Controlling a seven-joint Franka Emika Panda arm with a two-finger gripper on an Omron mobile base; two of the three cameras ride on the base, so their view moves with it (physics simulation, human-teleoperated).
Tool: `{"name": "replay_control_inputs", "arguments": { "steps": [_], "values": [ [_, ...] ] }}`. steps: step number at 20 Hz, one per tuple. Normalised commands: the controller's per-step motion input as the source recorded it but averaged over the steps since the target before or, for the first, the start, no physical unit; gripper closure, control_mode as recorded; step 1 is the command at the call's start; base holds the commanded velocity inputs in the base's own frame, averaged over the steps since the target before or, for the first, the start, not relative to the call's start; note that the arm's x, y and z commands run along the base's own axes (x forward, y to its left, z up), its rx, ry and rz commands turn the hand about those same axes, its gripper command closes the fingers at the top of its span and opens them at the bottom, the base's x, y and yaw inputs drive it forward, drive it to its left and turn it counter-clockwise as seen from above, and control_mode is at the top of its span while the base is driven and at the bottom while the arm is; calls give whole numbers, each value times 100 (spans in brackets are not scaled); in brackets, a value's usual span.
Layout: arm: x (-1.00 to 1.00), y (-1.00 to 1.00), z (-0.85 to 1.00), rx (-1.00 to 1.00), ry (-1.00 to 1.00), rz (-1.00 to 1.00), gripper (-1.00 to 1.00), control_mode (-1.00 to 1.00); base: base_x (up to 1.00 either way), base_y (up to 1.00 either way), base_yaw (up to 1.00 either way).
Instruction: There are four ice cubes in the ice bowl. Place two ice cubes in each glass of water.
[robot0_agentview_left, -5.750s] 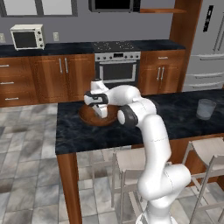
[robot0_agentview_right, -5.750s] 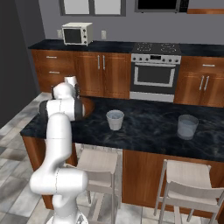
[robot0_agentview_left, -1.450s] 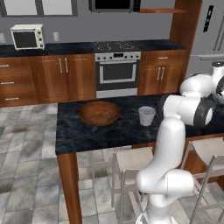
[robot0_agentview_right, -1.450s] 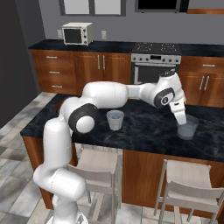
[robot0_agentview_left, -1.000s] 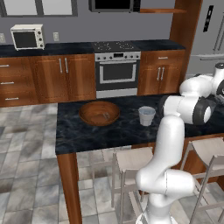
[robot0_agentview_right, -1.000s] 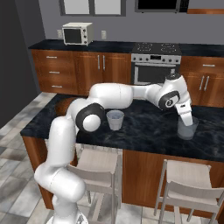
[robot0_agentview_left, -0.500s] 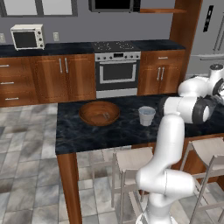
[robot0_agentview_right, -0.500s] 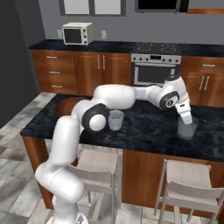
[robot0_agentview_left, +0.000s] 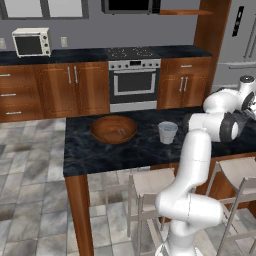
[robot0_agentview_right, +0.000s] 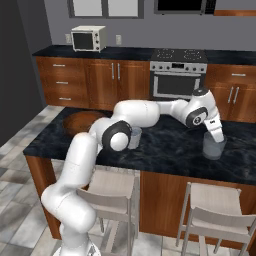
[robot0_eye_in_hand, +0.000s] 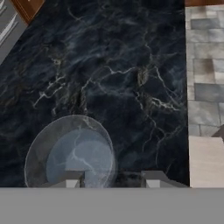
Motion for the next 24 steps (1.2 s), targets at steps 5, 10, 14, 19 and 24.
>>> {"name": "replay_control_inputs", "arguments": {
  "steps": [5,10,14,19,24],
  "values": [
    [25,-6,-10,0,0,3,100,-100,0,0,0],
    [27,-1,-15,0,0,2,100,-100,0,0,0],
    [23,-15,-15,0,0,2,100,-100,0,0,0],
    [16,-16,-16,0,0,1,100,-100,0,0,0],
    [18,-12,-8,0,0,0,100,-100,0,0,0]
  ]
}}
